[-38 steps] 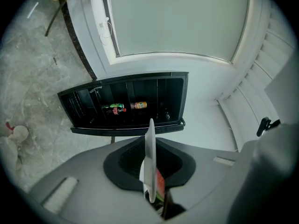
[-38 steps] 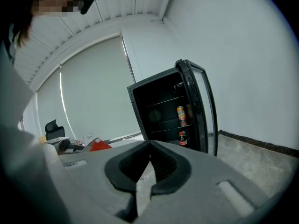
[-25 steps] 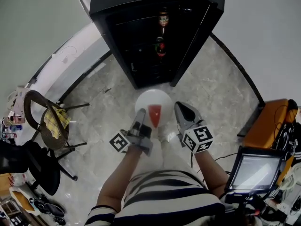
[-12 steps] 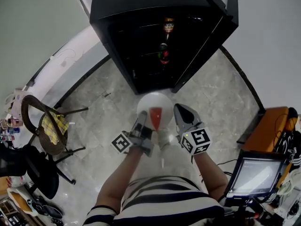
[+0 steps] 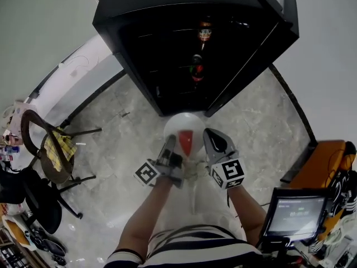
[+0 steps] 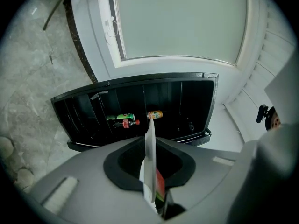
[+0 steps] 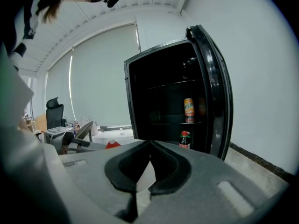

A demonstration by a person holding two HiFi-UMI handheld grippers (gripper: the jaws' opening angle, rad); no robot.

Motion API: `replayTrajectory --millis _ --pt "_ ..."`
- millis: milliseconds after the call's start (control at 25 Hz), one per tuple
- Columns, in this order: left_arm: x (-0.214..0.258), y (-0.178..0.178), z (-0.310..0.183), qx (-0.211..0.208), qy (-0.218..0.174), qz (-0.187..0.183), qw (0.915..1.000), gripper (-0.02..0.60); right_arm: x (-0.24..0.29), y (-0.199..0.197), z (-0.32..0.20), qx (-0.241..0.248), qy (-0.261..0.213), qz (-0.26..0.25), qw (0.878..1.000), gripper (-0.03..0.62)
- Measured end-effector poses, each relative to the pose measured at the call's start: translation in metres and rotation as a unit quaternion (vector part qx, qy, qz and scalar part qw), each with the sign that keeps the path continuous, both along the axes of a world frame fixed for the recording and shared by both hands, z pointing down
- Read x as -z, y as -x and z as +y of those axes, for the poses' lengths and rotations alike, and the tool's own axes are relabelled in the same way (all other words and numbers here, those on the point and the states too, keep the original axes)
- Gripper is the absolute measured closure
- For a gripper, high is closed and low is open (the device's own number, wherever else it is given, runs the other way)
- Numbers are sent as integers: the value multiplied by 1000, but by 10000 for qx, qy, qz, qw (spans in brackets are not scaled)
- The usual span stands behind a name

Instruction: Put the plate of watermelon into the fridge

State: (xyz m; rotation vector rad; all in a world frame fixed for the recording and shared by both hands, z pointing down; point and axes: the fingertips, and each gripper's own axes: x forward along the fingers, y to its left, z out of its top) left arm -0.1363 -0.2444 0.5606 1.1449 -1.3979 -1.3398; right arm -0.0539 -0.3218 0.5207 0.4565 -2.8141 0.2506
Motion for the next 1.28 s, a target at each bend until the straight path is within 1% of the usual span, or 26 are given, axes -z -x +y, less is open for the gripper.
replayTrajectory --millis 160,280,440,680,920,1080,1280 --pt "-24 0 -6 274 -2 121 9996 555 -18 2 -10 152 -130 5 9998 599" --pt "-38 3 -10 402 -71 93 9991 555 -32 3 -17 170 -135 -20 9998 599" --pt "-52 6 -12 547 -114 202 9982 555 -50 6 -18 199 -109 -39 9997 599" --pt "-98 28 -15 810 -142 234 9963 555 -99 25 -18 357 -66 -90 9993 599" --pt "-98 29 -24 909 -228 249 9953 555 -101 24 -23 419 -161 -59 9990 599" --pt "-102 33 -31 1017 -345 413 9934 555 -104 27 -27 447 -250 -64 9987 599" --pt "-130 52 -43 1112 -341 446 9922 555 -129 40 -37 396 -253 -161 9988 599"
